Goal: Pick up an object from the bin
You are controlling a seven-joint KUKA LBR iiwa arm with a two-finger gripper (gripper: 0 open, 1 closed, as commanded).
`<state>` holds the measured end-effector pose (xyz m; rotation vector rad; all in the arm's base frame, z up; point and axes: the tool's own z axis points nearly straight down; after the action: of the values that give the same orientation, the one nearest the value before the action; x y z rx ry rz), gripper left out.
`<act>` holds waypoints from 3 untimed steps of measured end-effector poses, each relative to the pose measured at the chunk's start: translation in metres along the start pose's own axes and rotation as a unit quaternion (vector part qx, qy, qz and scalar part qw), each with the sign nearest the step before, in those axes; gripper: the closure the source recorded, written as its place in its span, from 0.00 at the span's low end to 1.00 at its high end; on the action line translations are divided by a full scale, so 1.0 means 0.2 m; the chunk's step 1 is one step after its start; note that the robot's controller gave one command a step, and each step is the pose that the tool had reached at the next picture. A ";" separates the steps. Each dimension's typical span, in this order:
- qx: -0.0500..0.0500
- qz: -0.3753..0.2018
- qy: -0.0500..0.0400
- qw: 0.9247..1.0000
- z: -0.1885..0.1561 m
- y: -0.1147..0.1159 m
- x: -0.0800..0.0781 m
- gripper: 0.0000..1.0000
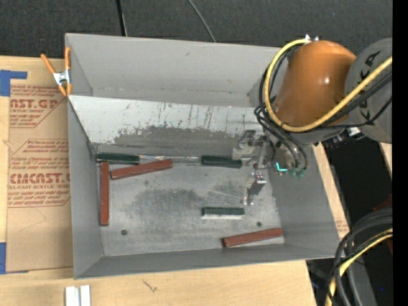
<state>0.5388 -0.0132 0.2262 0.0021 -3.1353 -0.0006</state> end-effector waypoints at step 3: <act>0.000 -0.074 -0.005 0.997 0.76 -0.03 -0.01 1.00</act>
Offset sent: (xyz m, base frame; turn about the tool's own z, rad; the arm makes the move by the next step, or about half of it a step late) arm -0.0279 -0.0107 -0.1082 -0.0015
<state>0.5400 -0.0186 0.0743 0.2347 -3.1371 -0.0002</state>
